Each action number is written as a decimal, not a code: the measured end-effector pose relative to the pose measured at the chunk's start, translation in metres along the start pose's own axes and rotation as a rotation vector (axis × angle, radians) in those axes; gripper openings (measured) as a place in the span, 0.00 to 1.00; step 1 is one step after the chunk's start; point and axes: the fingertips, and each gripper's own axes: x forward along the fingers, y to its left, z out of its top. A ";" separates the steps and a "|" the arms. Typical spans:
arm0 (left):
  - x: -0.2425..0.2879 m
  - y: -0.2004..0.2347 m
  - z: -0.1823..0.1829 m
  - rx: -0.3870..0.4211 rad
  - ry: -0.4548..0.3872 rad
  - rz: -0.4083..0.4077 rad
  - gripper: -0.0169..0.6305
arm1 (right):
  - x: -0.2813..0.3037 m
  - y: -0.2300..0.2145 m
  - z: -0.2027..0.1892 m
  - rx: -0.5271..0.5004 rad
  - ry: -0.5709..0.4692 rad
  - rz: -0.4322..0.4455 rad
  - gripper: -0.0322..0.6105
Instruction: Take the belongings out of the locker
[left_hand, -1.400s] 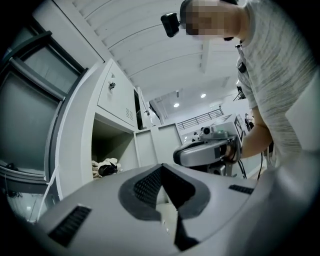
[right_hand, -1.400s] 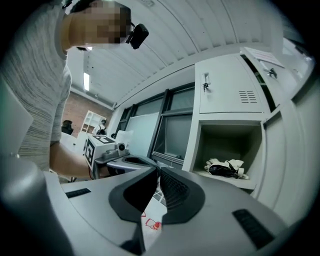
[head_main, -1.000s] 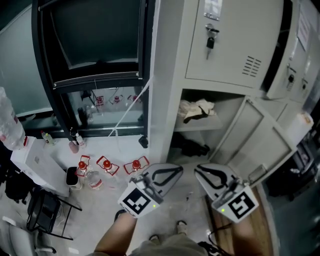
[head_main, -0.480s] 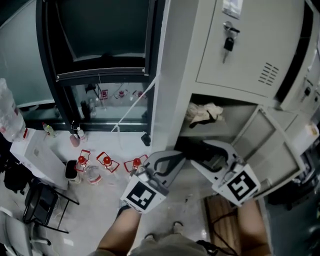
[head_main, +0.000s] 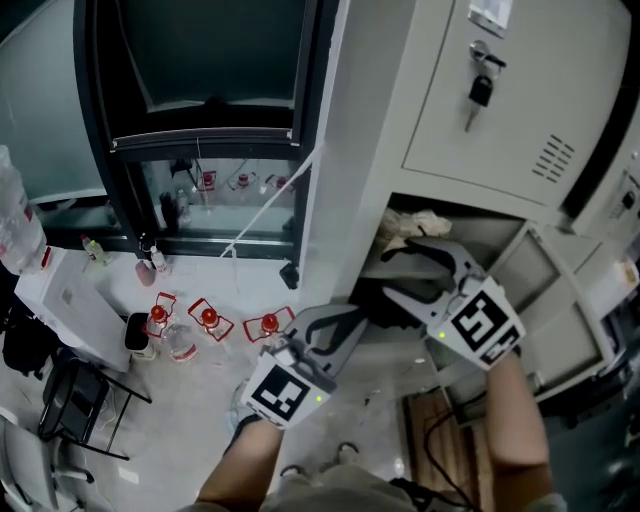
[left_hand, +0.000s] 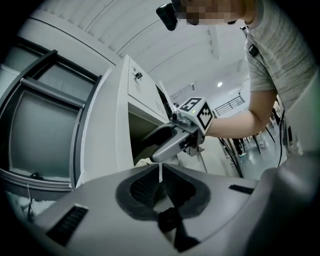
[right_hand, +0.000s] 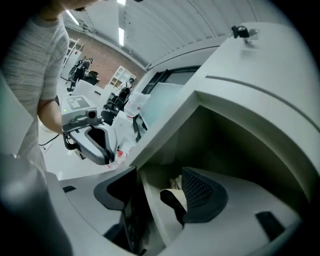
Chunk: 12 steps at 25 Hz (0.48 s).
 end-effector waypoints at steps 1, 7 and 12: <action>0.001 -0.001 -0.001 -0.009 -0.003 -0.002 0.03 | 0.005 -0.005 -0.004 -0.012 0.021 -0.004 0.45; 0.008 -0.011 -0.006 -0.030 -0.002 -0.026 0.03 | 0.038 -0.034 -0.030 -0.045 0.102 -0.029 0.55; 0.014 -0.019 -0.006 -0.034 -0.005 -0.044 0.03 | 0.059 -0.053 -0.051 -0.044 0.167 -0.043 0.58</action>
